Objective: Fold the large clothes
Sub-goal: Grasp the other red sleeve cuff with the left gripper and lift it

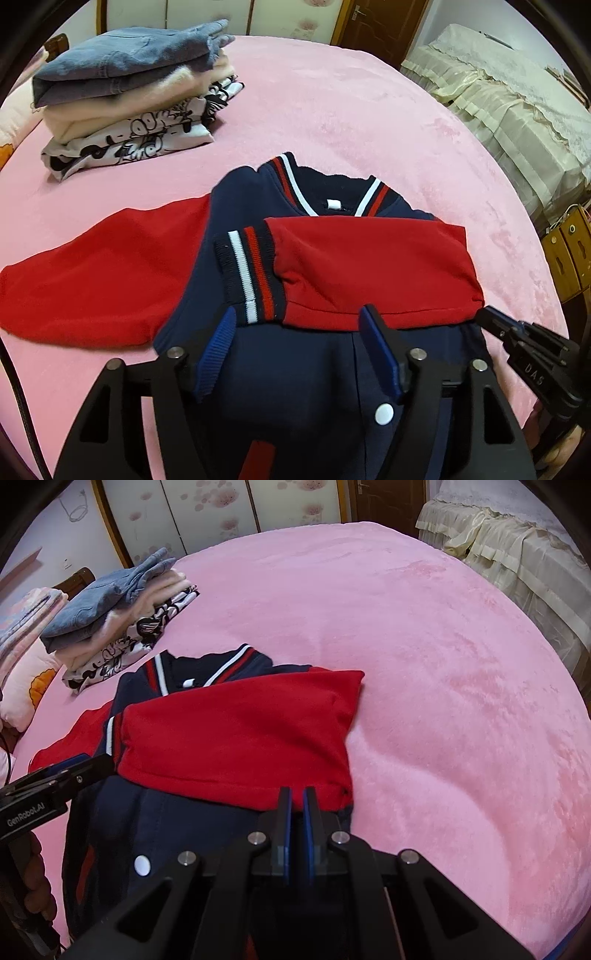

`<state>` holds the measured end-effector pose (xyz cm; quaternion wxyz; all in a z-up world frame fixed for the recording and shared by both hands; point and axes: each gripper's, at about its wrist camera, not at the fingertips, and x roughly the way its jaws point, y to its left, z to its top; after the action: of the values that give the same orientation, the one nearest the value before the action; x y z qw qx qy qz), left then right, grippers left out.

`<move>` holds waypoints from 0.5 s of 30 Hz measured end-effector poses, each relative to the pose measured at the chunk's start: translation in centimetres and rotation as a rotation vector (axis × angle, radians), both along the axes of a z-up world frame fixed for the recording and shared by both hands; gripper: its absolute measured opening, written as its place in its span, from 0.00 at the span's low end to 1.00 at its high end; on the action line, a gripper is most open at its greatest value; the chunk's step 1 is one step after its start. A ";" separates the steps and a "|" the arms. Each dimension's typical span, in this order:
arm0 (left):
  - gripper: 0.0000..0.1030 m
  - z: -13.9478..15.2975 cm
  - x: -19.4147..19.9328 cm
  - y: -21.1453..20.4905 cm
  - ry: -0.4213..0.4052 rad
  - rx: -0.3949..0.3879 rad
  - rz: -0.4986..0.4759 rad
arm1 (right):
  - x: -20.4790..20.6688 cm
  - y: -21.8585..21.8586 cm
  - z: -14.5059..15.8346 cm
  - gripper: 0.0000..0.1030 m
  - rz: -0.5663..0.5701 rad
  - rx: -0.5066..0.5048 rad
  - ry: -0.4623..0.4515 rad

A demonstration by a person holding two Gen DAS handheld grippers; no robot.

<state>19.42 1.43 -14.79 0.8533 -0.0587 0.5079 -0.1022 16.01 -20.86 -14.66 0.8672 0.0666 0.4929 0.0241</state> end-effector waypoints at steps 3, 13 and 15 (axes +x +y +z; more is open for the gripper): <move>0.67 0.8 -0.5 0.5 0.003 0.001 0.009 | -0.5 0.5 0.4 0.06 0.002 0.016 0.012; 0.69 3.7 -3.4 3.0 -0.018 0.001 0.040 | -2.5 3.0 2.2 0.06 0.028 0.042 0.020; 0.69 4.3 -4.2 3.5 -0.022 0.063 0.058 | -2.8 4.0 2.6 0.06 0.040 0.048 0.022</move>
<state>15.19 4.95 -10.51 0.8628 -0.0454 0.4997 -0.0619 13.16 -16.88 -12.09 0.8593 0.0776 0.5028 0.0524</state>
